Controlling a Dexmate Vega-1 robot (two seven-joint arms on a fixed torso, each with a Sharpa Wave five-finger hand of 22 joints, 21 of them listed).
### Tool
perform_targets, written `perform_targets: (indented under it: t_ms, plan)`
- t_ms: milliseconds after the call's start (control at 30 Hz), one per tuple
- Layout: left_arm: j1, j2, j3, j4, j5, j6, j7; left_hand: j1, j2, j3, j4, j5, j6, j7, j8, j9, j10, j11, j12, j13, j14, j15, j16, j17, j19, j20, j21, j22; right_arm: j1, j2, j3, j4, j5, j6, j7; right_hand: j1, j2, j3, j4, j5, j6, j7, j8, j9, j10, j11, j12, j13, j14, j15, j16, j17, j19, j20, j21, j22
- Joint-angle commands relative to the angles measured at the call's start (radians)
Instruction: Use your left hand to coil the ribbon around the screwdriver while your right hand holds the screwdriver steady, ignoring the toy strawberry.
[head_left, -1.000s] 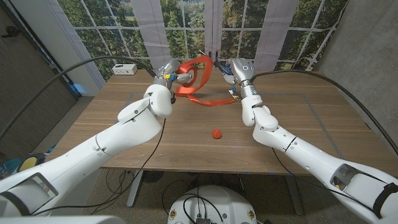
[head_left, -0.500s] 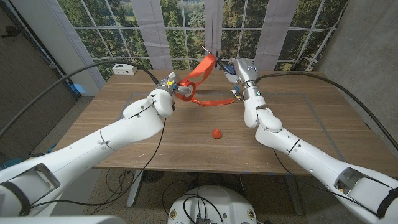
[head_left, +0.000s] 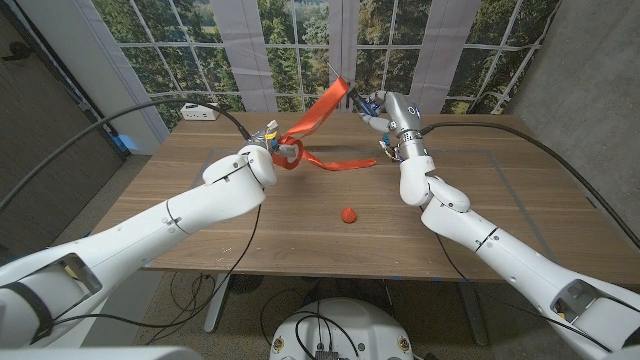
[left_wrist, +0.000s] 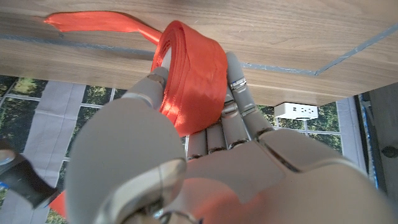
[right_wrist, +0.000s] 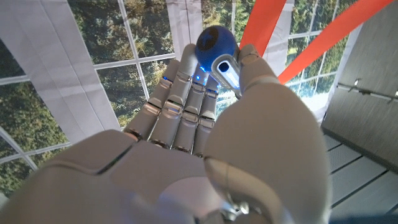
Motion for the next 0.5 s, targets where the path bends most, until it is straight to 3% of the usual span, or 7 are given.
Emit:
perform_targets:
  t_ms: [33, 133, 500]
  plan:
    - [0.033, 0.014, -0.051, 0.016, -0.044, 0.007, 0.072, 0.097, 0.092, 0.027, 0.019, 0.006, 0.204, -0.108, -0.006, 0.004, 0.239, -0.237, 0.088, 0.155, 0.186, -0.223, -0.001, 0.002, -0.006, 0.000, 0.009, -0.001, -0.052, -0.019, 0.077, -0.027, 0.158, 0.167, 0.050, 0.131, 0.132, 0.007, 0.003, 0.008, 0.107, -0.100, 0.009, 0.012, 0.073, -0.064, 0.006, 0.057, 0.059, -0.123, -0.002, 0.005, -0.003, -0.002, 0.008, 0.002]
    - [0.042, 0.032, -0.059, 0.015, -0.043, -0.029, 0.086, 0.096, 0.092, 0.027, 0.020, 0.006, 0.205, -0.109, -0.007, 0.005, 0.239, -0.235, 0.088, 0.155, 0.186, -0.223, -0.001, 0.002, -0.007, 0.000, 0.013, -0.002, -0.054, -0.026, 0.084, -0.021, 0.189, 0.222, 0.078, 0.133, 0.132, 0.007, 0.002, 0.008, 0.108, -0.102, 0.009, 0.012, 0.073, -0.062, 0.006, 0.059, 0.058, -0.122, -0.002, 0.008, -0.004, -0.001, 0.010, 0.002]
    - [0.058, 0.071, -0.116, 0.037, -0.030, -0.128, 0.118, 0.094, 0.091, 0.026, 0.022, 0.005, 0.207, -0.110, -0.011, 0.009, 0.240, -0.239, 0.086, 0.153, 0.186, -0.223, -0.003, 0.003, -0.011, -0.006, 0.021, -0.005, -0.098, -0.049, 0.107, -0.070, 0.163, 0.284, 0.096, 0.136, 0.131, 0.006, 0.000, 0.009, 0.113, -0.097, 0.011, 0.012, 0.074, -0.061, 0.004, 0.060, 0.060, -0.120, -0.003, 0.011, -0.008, 0.001, 0.014, 0.002]
